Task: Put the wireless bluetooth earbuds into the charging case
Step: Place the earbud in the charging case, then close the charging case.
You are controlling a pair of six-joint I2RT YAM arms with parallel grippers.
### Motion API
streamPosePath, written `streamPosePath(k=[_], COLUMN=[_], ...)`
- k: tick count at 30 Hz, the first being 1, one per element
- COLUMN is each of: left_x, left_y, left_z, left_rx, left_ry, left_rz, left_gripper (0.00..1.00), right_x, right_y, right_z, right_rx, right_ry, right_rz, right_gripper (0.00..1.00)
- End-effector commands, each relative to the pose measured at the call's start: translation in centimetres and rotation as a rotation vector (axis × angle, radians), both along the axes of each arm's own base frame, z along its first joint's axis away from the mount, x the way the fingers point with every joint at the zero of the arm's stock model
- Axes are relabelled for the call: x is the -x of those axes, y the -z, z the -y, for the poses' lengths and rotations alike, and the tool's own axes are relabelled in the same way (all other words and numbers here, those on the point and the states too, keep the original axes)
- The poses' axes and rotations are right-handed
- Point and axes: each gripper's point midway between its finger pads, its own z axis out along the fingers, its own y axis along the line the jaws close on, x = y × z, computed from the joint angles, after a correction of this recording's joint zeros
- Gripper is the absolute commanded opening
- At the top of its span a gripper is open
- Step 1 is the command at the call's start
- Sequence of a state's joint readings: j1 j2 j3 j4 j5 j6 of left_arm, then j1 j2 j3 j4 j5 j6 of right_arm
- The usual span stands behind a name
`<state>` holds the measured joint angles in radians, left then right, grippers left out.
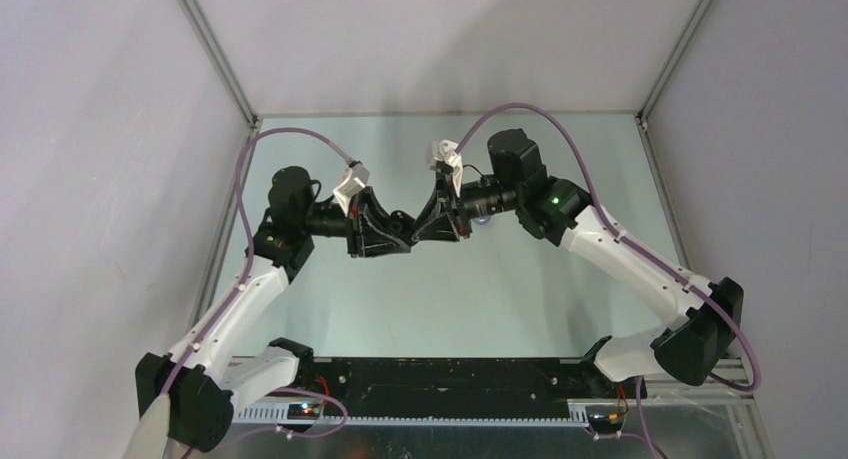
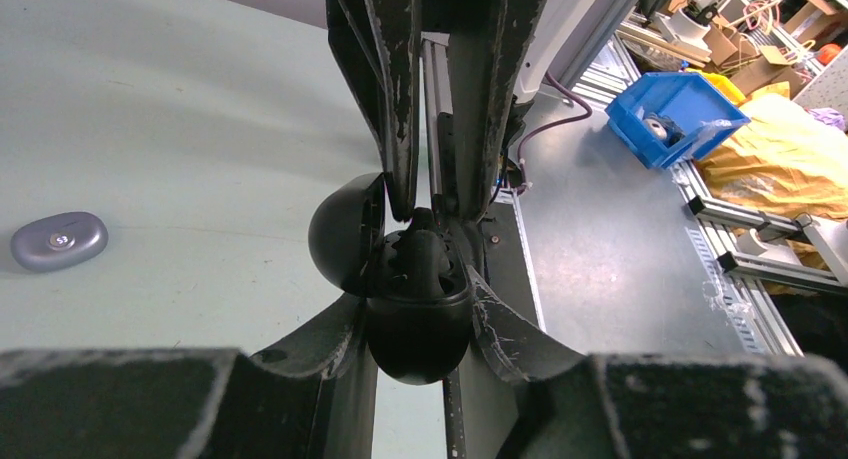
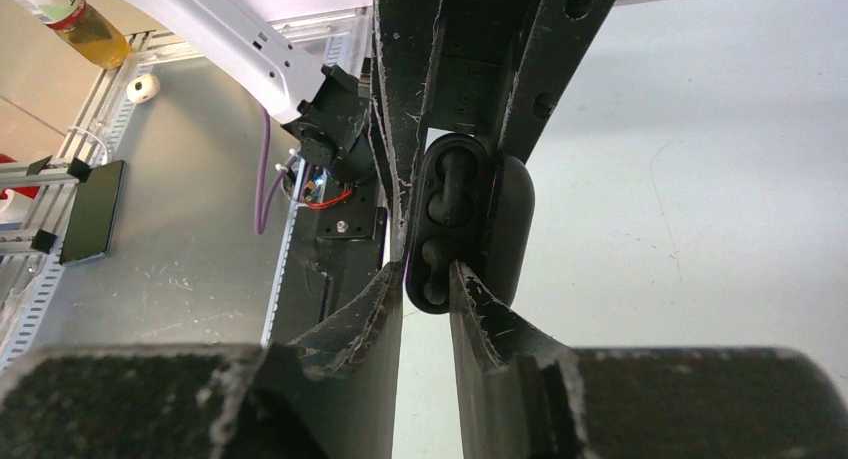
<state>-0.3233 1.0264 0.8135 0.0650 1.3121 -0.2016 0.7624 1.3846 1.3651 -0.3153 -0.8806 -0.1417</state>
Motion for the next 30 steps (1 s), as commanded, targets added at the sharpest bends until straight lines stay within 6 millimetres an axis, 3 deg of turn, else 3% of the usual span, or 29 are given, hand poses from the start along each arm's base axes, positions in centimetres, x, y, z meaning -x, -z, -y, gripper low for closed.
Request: streamPosePath(k=[1,6,11,18,21,30], left_x=[0.7,0.8,0.9,1.4,1.5,1.7], left_y=[-0.9,-0.8,-0.7,-0.3,-0.3,-0.3], left_z=[0.0,-0.1,-0.2,-0.4,-0.4,-0.5], left_rx=[0.017,0.013,0.008,-0.001,-0.004,-0.004], left_ry=[0.023,0.023,0.023,0.033,0.035,0.037], left_rz=[0.066,0.074,0.085,0.103,0.105,0.116], left_gripper=[0.17,0.17,0.17,0.17,0.17,0.17], right_x=[1.0,0.9,0.4,-3.3,-3.8,-1.8], right_y=[-4.1,-5.0,-5.3,-3.1,-1.7,0.5], right_z=[1.2,1.9,2.2,1.2,0.3,-1.7], right_rx=[-0.072,-0.089,-0.092,-0.033,-0.004,0.059], right_ry=[-0.019,-0.003,0.026,0.199,0.215,0.114], right_rz=[0.073,0.069,0.077,0.084,0.077,0.1], right_gripper=[0.29,0.3,0.24,0.22,0.22,0.23])
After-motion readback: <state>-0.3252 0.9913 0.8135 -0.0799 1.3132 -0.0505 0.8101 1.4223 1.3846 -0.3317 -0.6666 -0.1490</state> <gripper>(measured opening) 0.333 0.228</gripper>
